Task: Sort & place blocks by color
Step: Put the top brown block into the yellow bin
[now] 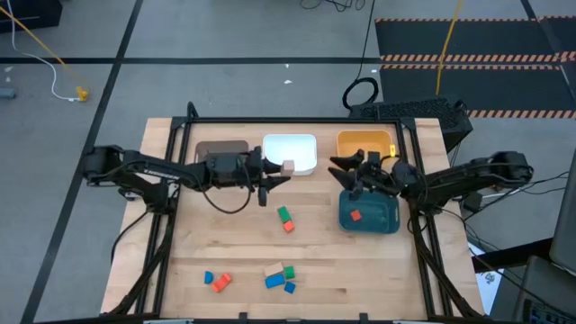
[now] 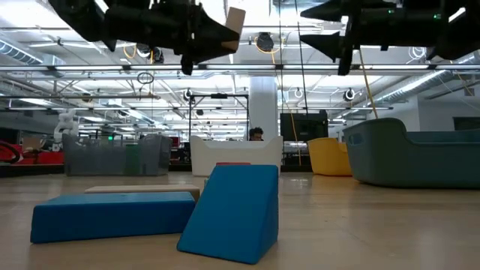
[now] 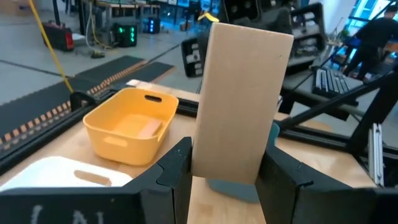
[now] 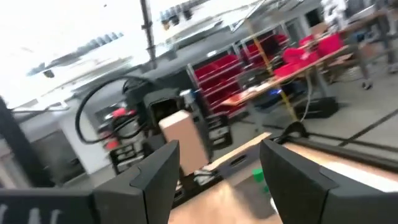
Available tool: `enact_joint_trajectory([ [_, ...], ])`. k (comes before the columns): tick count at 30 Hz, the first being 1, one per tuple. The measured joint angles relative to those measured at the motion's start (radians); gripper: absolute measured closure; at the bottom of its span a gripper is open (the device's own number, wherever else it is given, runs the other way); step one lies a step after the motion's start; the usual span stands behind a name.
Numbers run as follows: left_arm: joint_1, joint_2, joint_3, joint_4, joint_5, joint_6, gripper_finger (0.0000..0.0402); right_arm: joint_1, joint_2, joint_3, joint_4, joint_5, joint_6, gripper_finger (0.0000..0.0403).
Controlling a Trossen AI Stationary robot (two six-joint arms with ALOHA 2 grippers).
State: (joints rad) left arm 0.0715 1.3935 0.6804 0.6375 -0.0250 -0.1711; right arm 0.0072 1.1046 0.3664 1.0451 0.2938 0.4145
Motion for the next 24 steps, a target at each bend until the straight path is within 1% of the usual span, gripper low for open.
enact_joint_trajectory([
  [5, -0.018, 0.040, 0.037, -0.006, 0.010, -0.017, 0.0267, 0.008, 0.085, 0.068, -0.002, -0.142, -0.021, 0.0168],
  [8, -0.035, 0.052, 0.050, -0.004, 0.011, -0.027, 0.0267, 0.007, 0.150, 0.111, -0.003, -0.190, -0.077, 0.0159],
  [12, -0.054, 0.054, 0.050, 0.001, 0.011, -0.034, 0.0267, 0.007, 0.213, 0.145, -0.006, -0.202, -0.188, 0.0156],
  [15, -0.063, 0.054, 0.050, 0.007, 0.011, -0.034, 0.0267, 0.006, 0.231, 0.158, -0.003, -0.204, -0.255, 0.0158],
  [19, -0.064, 0.054, 0.050, 0.016, 0.037, -0.030, 0.0267, 0.005, 0.269, 0.198, -0.003, -0.218, -0.360, 0.0160],
  [24, -0.064, 0.054, 0.050, 0.025, 0.038, -0.025, 0.0267, 0.005, 0.340, 0.269, -0.003, -0.252, -0.399, 0.0160],
])
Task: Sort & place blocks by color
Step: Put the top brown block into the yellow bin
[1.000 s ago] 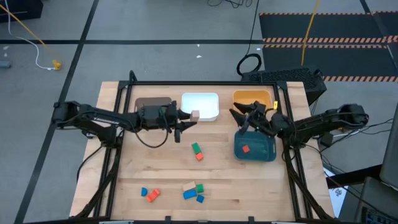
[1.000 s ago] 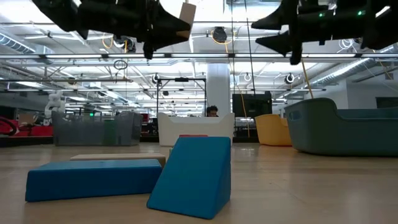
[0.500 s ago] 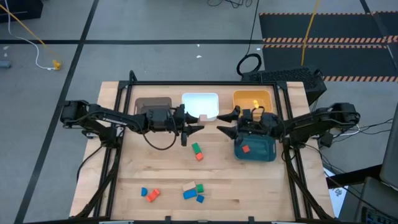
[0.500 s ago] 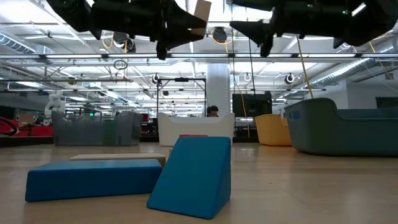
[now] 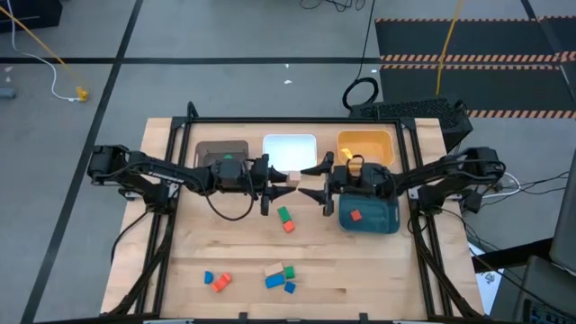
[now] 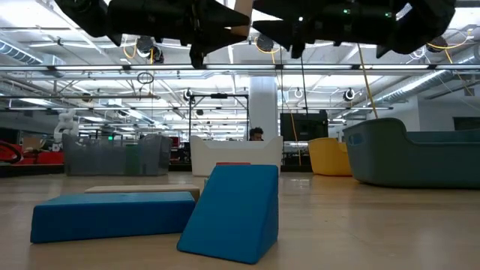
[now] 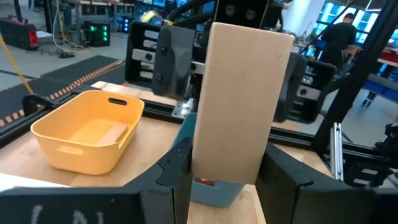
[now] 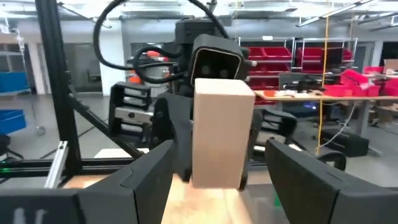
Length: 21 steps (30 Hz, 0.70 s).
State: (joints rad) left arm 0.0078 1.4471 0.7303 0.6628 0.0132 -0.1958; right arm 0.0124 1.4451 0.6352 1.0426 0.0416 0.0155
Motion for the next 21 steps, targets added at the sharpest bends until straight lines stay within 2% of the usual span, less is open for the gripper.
enact_joint_trajectory([
  [11, -0.013, 0.000, 0.000, 0.001, 0.002, 0.002, 0.0267, -0.001, 0.055, 0.075, 0.000, -0.019, 0.045, 0.0168],
  [14, -0.017, 0.000, 0.000, 0.001, 0.002, 0.006, 0.0267, -0.001, 0.055, 0.075, 0.000, -0.017, 0.089, 0.0197],
  [19, -0.023, 0.000, -0.001, 0.000, -0.003, 0.000, 0.0267, -0.007, 0.055, 0.075, -0.001, -0.017, 0.175, 0.0288],
  [21, -0.024, 0.000, -0.001, 0.000, -0.001, -0.009, 0.0267, -0.006, 0.055, 0.075, -0.001, -0.016, 0.201, 0.0290],
])
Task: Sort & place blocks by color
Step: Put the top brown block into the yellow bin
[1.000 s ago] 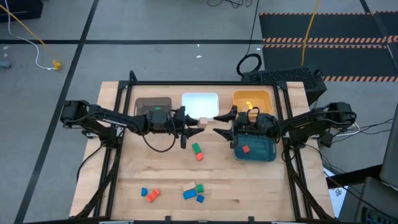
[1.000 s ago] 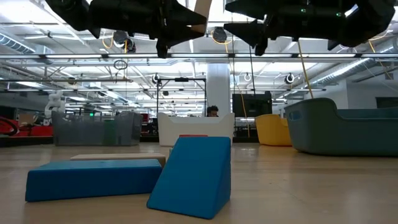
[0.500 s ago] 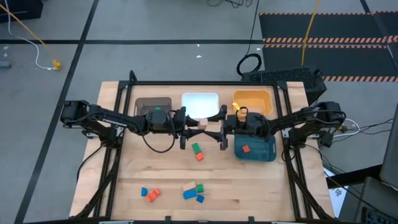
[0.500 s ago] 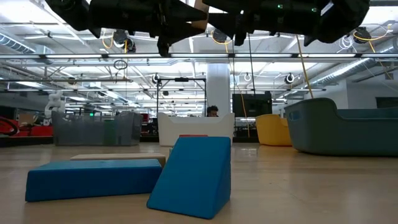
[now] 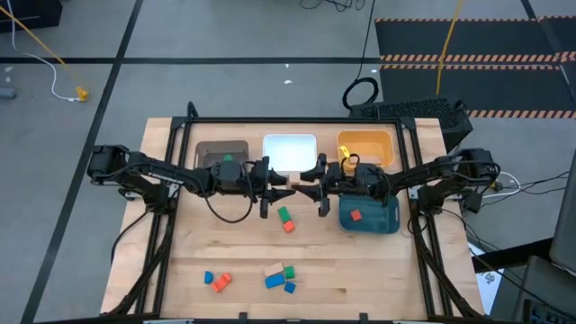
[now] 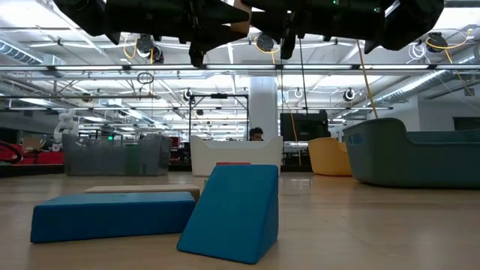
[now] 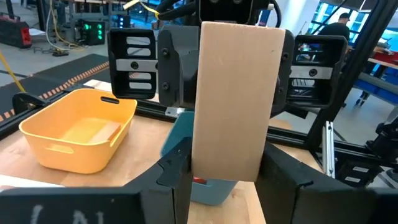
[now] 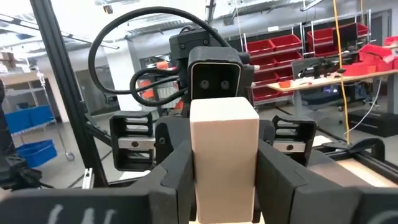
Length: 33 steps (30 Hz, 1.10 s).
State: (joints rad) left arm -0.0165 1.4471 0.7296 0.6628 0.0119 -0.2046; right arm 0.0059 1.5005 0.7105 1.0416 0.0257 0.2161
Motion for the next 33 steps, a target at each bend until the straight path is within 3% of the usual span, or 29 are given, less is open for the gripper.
enact_joint_trajectory([
  [9, -0.021, 0.000, 0.000, -0.001, 0.013, -0.026, 0.0185, 0.001, 0.000, 0.000, -0.004, -0.005, 0.111, 0.0290],
  [15, -0.022, 0.000, 0.000, -0.025, 0.015, -0.027, 0.0170, 0.000, -0.020, 0.000, -0.061, -0.005, 0.124, 0.0290],
  [22, 0.008, -0.008, 0.000, -0.097, 0.018, -0.052, 0.0168, -0.046, -0.192, -0.001, -0.337, 0.017, 0.097, 0.0290],
  [28, 0.057, -0.010, 0.000, -0.135, -0.006, -0.055, 0.0168, -0.062, -0.353, -0.001, -0.645, 0.165, 0.024, 0.0290],
  [33, 0.156, -0.021, 0.000, -0.145, -0.042, -0.062, 0.0167, -0.103, -0.457, -0.001, -0.803, 0.245, -0.071, 0.0290],
])
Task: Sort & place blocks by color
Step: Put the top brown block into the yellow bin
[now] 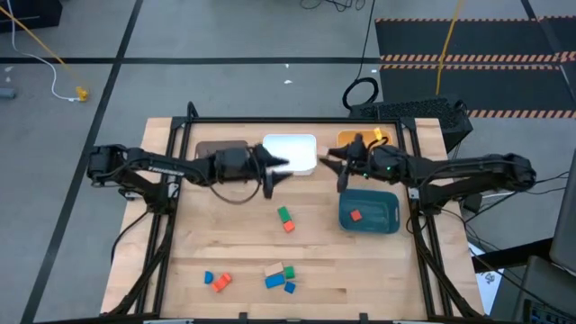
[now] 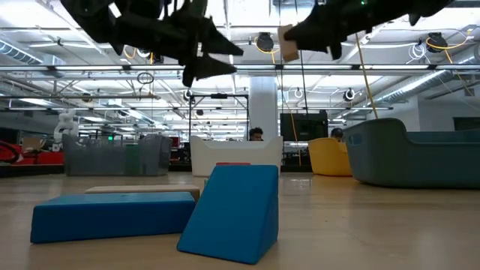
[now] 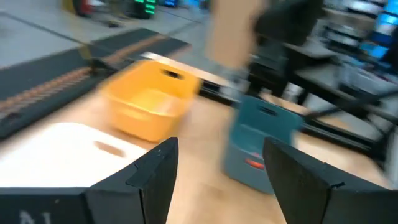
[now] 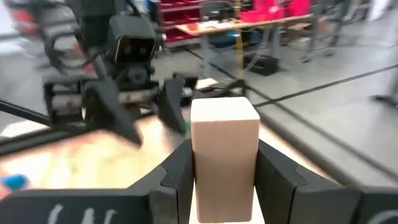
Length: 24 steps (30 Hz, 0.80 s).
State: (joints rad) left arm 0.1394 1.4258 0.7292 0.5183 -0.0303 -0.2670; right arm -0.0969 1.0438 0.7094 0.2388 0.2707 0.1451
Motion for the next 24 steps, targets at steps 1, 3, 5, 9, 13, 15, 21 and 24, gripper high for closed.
enact_joint_trajectory([
  [1, 0.026, -0.006, 0.000, -0.001, -0.003, 0.006, 0.0167, -0.012, -0.016, 0.000, -0.020, 0.017, -0.025, 0.0290],
  [3, 0.076, -0.011, 0.001, 0.011, -0.004, 0.029, 0.0167, -0.041, -0.048, 0.000, -0.066, 0.045, -0.070, 0.0290],
  [5, 0.130, -0.020, 0.000, -0.004, -0.003, 0.071, 0.0167, -0.073, -0.070, 0.000, -0.112, 0.068, -0.111, 0.0290],
  [9, 0.234, -0.035, 0.000, 0.012, -0.004, 0.249, 0.0167, -0.135, -0.091, 0.000, -0.235, 0.165, -0.148, 0.0290],
  [13, 0.323, -0.047, 0.000, 0.079, -0.003, 0.392, 0.0167, -0.204, -0.090, -0.010, -0.339, 0.303, -0.112, 0.0290],
  [15, 0.366, -0.065, -0.001, 0.134, -0.004, 0.437, 0.0167, -0.250, -0.090, -0.013, -0.347, 0.305, -0.068, 0.0290],
  [21, 0.468, -0.110, 0.080, 0.280, -0.004, 0.483, 0.0167, -0.407, -0.090, -0.014, -0.447, 0.286, 0.137, 0.0290],
  [24, 0.526, -0.129, 0.157, 0.282, -0.005, 0.469, 0.0167, -0.495, -0.089, -0.014, -0.539, 0.157, 0.299, 0.0290],
])
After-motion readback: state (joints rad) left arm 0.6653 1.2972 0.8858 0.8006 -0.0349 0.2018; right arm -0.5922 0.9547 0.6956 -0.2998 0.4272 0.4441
